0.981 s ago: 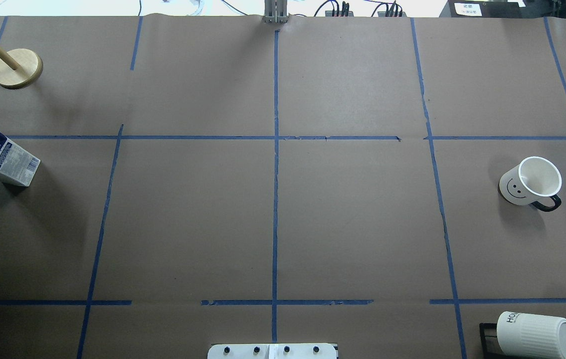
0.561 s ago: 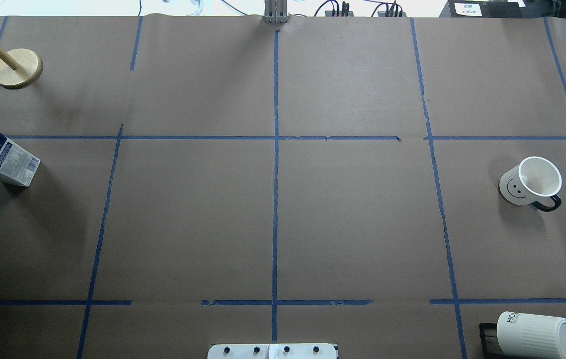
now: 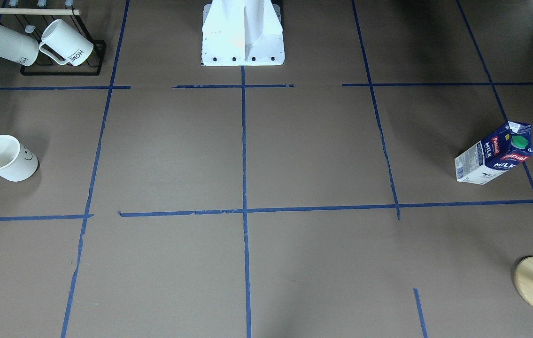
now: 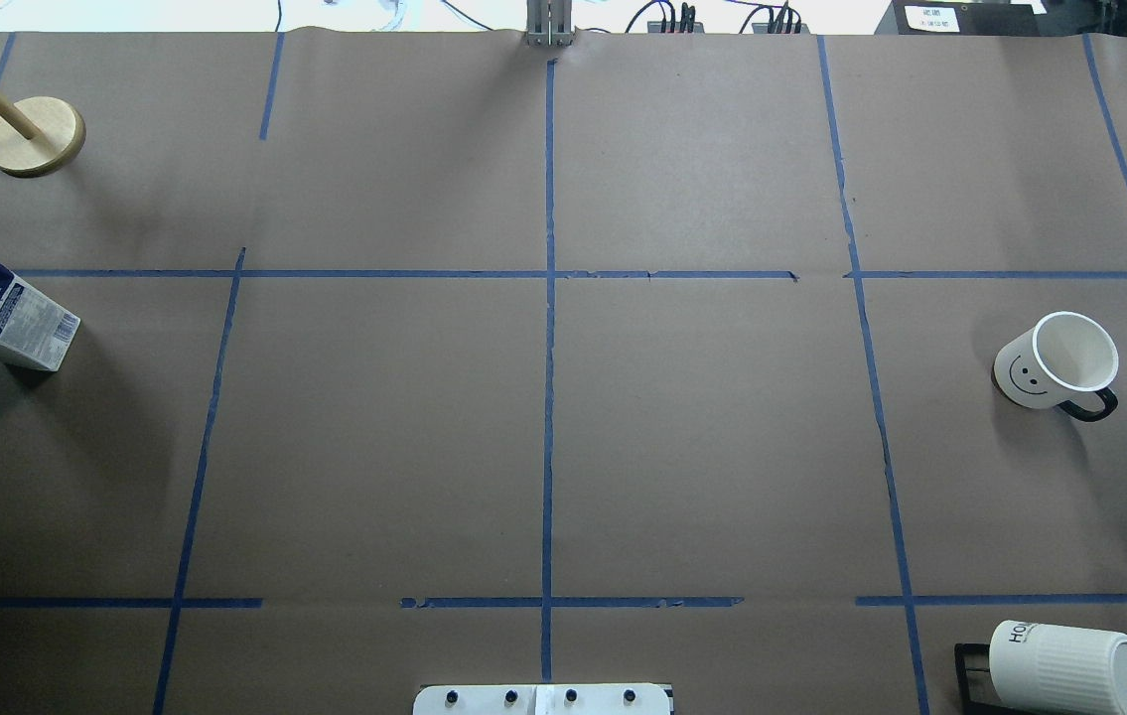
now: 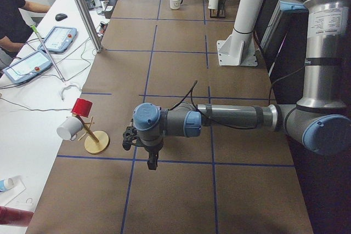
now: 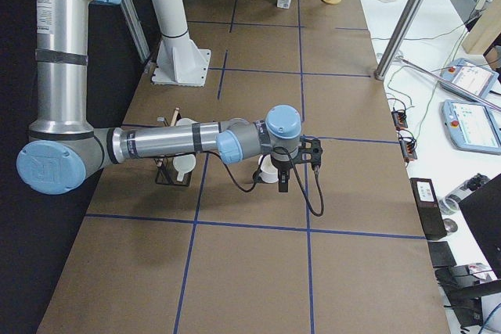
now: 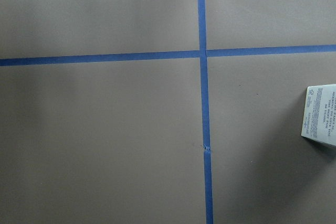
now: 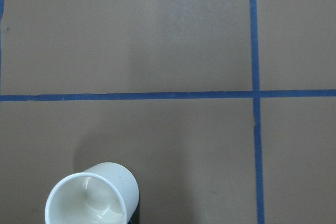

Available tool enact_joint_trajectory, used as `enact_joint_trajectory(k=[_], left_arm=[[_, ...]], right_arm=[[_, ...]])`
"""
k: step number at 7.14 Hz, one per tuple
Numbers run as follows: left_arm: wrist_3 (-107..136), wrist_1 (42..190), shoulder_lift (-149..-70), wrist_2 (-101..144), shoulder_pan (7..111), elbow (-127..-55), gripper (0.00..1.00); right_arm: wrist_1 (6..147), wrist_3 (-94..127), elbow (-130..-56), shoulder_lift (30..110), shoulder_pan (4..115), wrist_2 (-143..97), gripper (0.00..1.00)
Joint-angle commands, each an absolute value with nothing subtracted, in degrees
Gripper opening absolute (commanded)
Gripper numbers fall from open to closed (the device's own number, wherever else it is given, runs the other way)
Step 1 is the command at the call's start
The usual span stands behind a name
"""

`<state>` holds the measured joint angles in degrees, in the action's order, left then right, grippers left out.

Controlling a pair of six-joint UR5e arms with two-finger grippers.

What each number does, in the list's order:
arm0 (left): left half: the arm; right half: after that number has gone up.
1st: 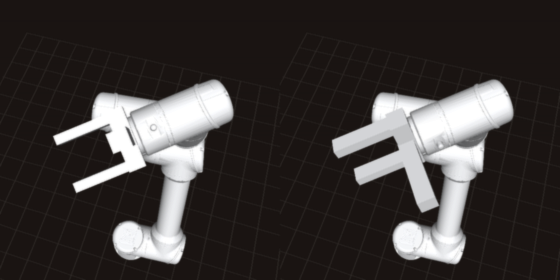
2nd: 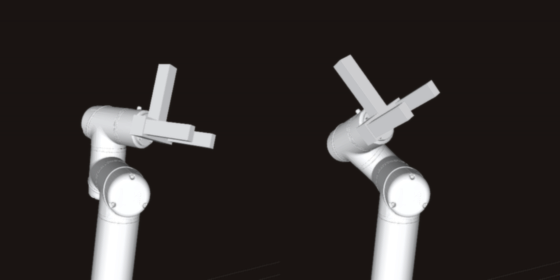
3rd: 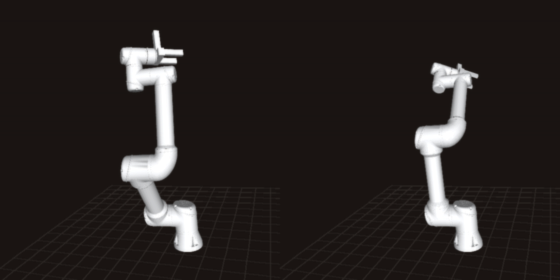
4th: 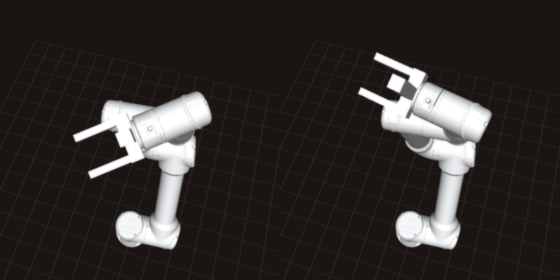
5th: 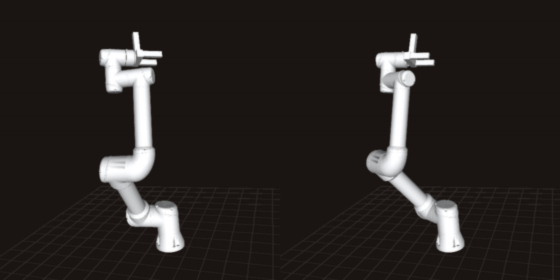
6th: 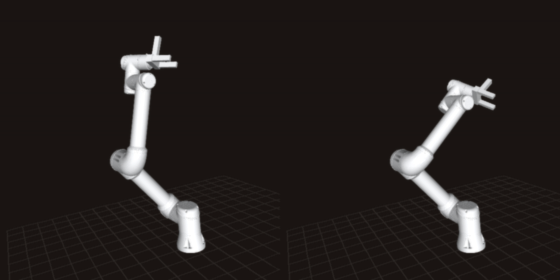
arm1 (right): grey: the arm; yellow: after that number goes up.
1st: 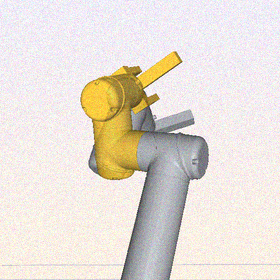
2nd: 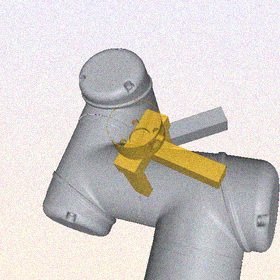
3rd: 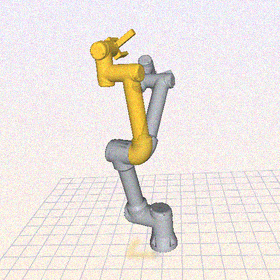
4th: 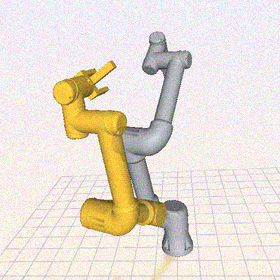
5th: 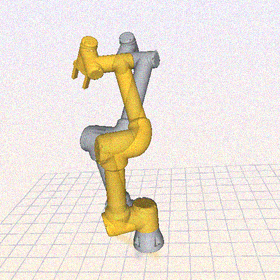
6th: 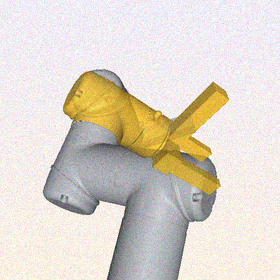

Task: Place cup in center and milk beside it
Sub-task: 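Reach the right gripper down to the white mug and grasp its rim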

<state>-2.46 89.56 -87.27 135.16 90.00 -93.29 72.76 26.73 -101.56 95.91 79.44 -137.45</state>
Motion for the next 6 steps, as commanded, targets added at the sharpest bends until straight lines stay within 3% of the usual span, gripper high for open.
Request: enact_joint_trajectory(k=[1,6], left_arm=[[-2.46,89.56,-87.28,135.09,90.00,-93.25,1.00],[-2.37,89.56,-87.36,135.26,90.00,-93.34,1.00]], right_arm=[[65.39,35.77,-101.25,97.47,73.07,-135.63,1.00],[65.21,37.18,-96.69,95.81,67.16,-132.98,1.00]])
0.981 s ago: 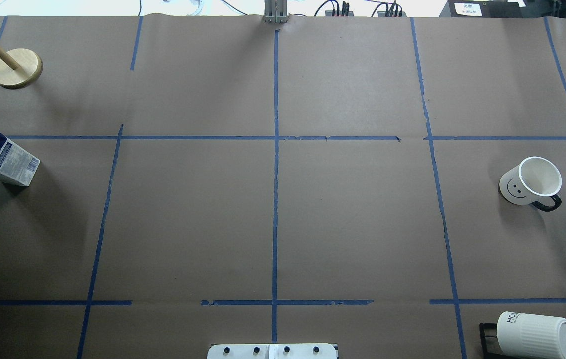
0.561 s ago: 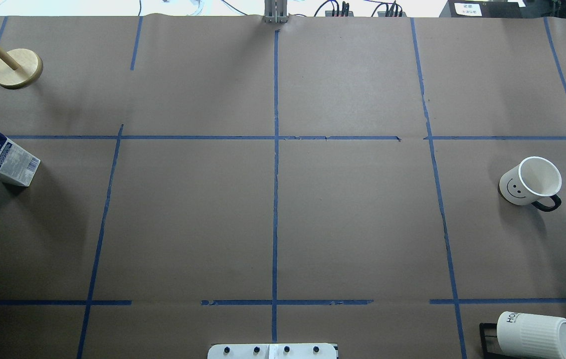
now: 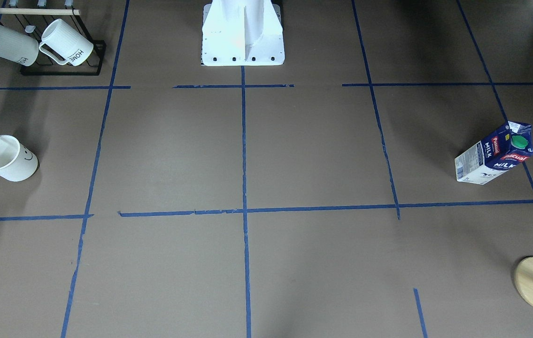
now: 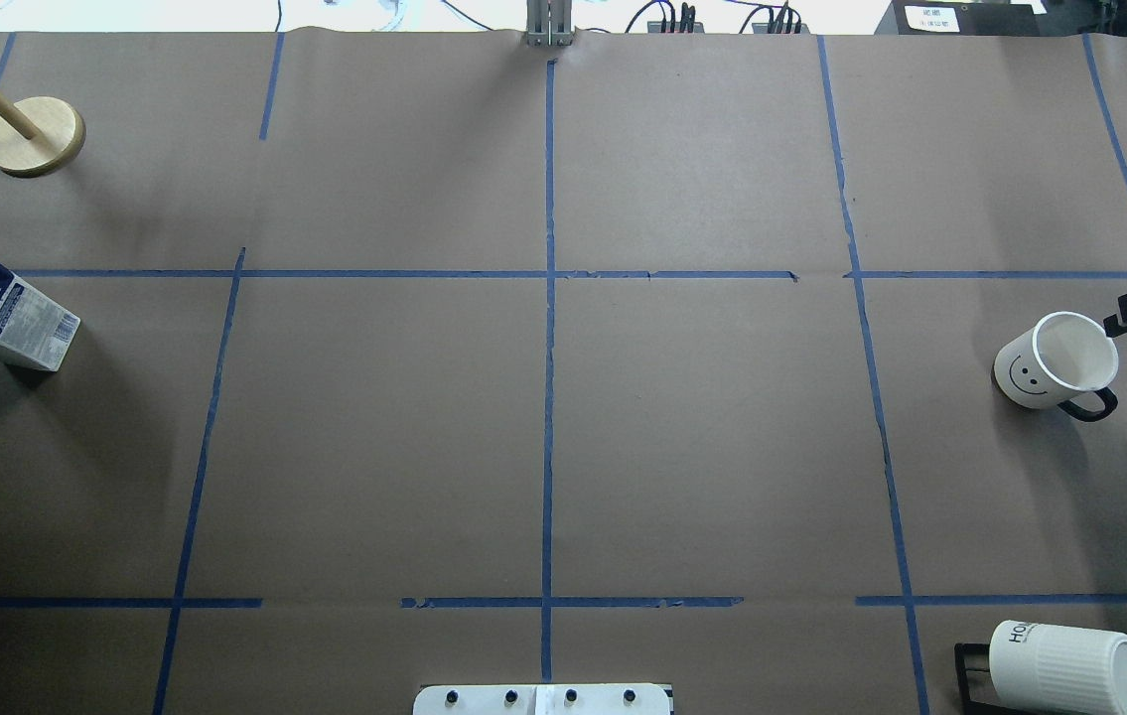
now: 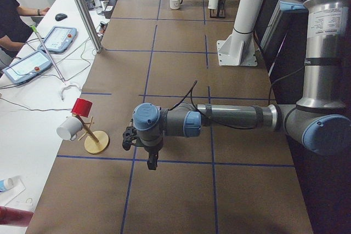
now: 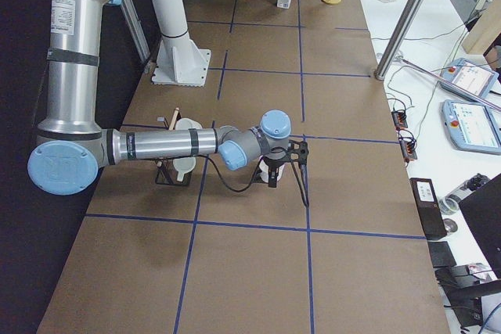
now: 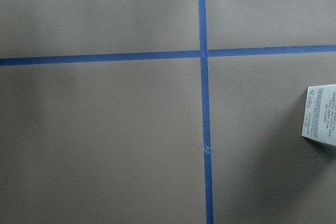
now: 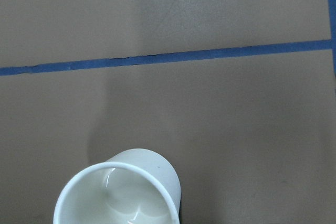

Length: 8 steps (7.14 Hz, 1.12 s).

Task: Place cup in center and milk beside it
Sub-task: 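Reach the right gripper down to the white mug and grasp its rim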

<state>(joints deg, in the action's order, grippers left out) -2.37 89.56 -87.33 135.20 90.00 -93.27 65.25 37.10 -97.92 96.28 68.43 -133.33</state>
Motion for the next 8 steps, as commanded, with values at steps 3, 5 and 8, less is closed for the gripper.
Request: enact_joint_trajectory(k=[3,5,8], left_arm=[[-2.37,89.65,-87.36,135.18,90.00,-93.34,1.00],[-2.37,89.56,-87.36,135.26,90.00,-93.34,1.00],[-2.37,89.65,-87.36,135.35,90.00,-93.52,1.00]], right_arm=[[65.30,37.35,-95.02,94.75,63.99,-132.19,1.00],[65.21,37.35,-92.91,93.61,63.63,-132.10,0.99],[65.30,39.29,-92.28,92.37,63.28,-131.13,0.21]])
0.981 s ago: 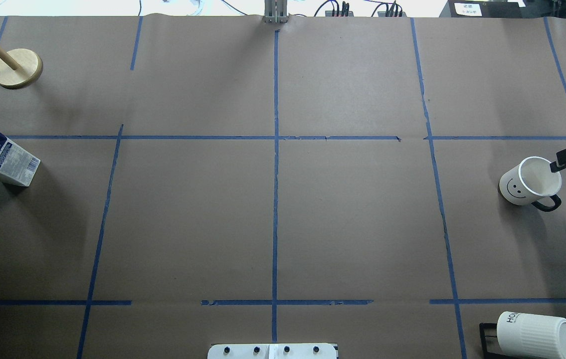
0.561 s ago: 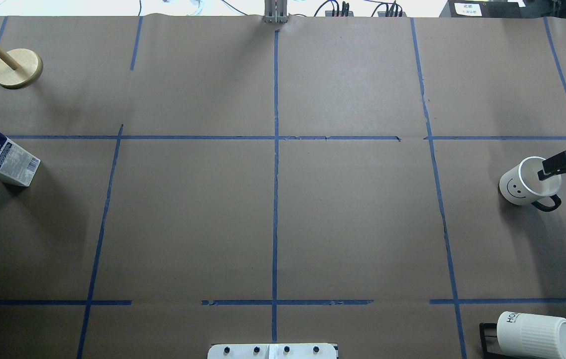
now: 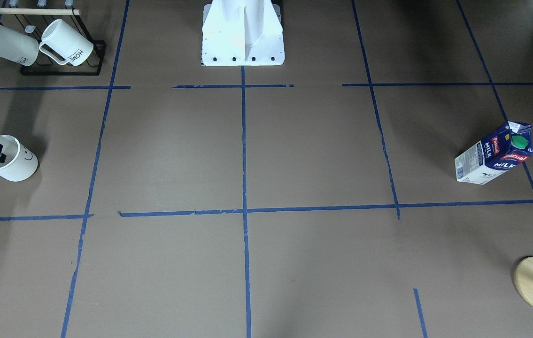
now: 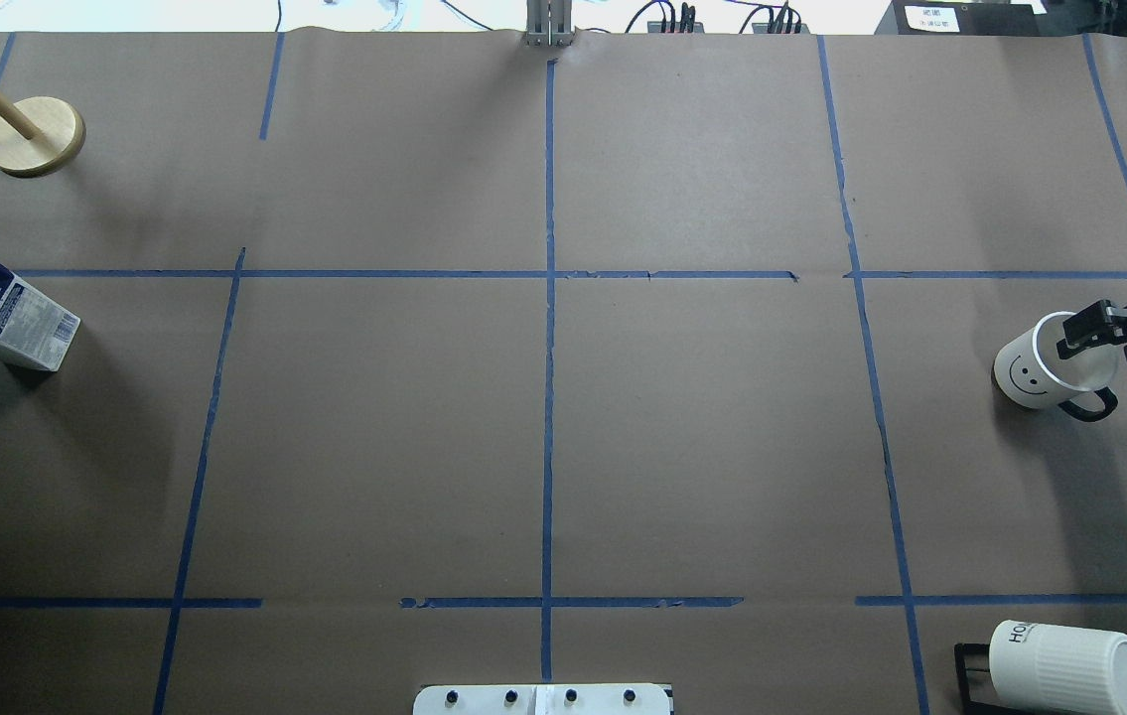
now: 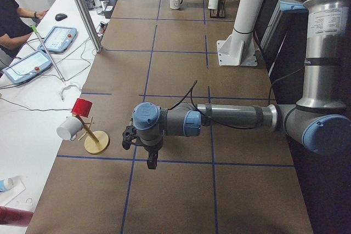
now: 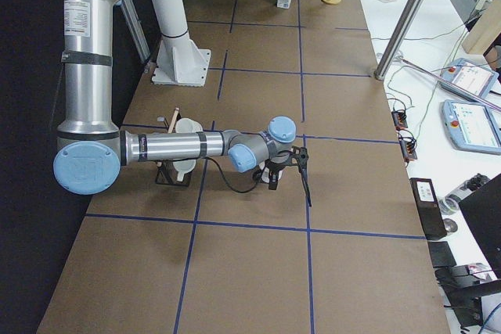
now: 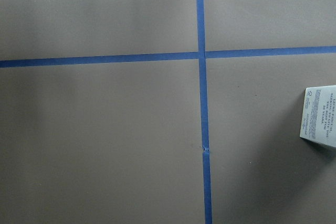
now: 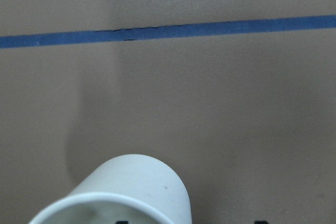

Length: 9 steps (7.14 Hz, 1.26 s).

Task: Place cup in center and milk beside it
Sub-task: 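Reach the right gripper down to the white mug and grasp its rim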

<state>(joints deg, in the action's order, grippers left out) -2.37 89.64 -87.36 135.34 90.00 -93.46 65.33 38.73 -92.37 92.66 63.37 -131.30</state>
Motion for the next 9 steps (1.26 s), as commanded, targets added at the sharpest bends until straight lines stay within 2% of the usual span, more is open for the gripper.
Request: enact_joint_trajectory(k=[1,4,6,8,9], left_arm=[[-2.37,89.65,-87.45,135.35,90.00,-93.52,1.00],[-1.94,89.65,-87.45,135.44,90.00,-93.95,1.00],[-2.02,89.65,-87.45,135.53,90.00,-94.39,1.00],[-2.37,89.65,-87.36,135.44,90.00,-95.53,1.00],[-2.20,89.65,-87.36,135.53,90.00,-95.62,1.00]], right_arm=[[65.30,39.29,-92.29,92.37,63.37,-131.13,0.03],[66.00,39.29,-94.29,92.63,63.81,-132.53,0.00],[74.82,39.29,-101.64,91.94,65.56,-134.64,0.00],[92.63,39.64,-110.27,84.25,65.74,-134.65,0.00],[94.38,45.03,-110.48,79.50,64.61,-134.65,0.00]])
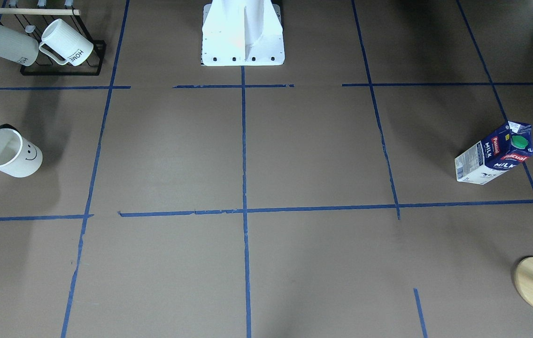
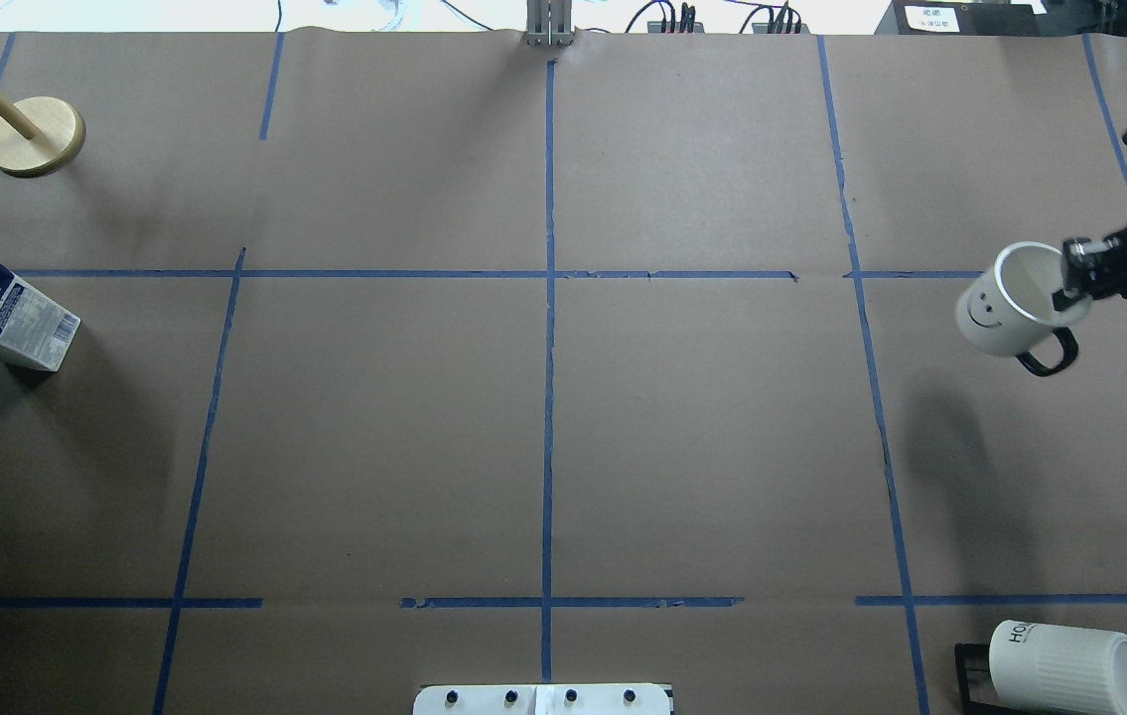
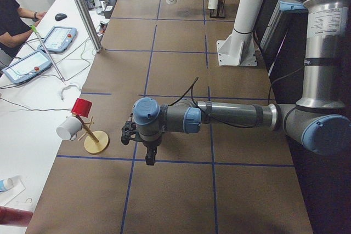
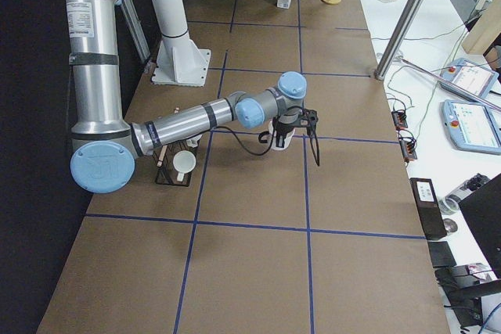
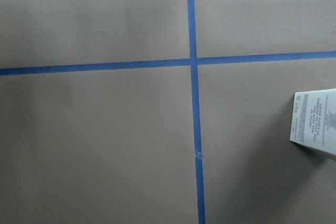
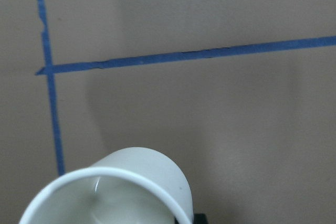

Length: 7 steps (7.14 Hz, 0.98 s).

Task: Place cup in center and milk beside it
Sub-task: 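Carry the white mug with the right gripper to the table's center square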

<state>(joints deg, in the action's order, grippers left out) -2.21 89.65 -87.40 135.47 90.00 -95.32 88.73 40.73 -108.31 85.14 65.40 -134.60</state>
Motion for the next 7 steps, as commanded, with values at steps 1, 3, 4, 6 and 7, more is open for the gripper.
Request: enact_joint_trajectory(k=[1,3,4,6,7], left_arm=[[-2.02,89.65,-87.36,135.53,90.00,-95.80,1.00],[-2.02,89.65,-87.36,135.53,90.00,-95.80,1.00],[-1.93,89.65,-87.36,135.53,90.00,-95.80,1.00],[-1.76,89.65,-87.36,135.62,90.00,-95.80,1.00],[-1.76,89.65,-87.36,135.62,89.91,-95.80,1.00]], right_arm=[[94.22,53.88,-110.13,74.41,59.99,-134.04,0.00],[94.13,77.06,-105.15,61.32,49.09,-127.65,0.00],[93.78,83.78,-99.11,54.39,46.09,-125.53,0.00],[91.34,93.38,-89.16,46.78,41.68,-119.56,0.00],[86.01,99.08,-85.47,46.41,39.83,-117.62,0.00]])
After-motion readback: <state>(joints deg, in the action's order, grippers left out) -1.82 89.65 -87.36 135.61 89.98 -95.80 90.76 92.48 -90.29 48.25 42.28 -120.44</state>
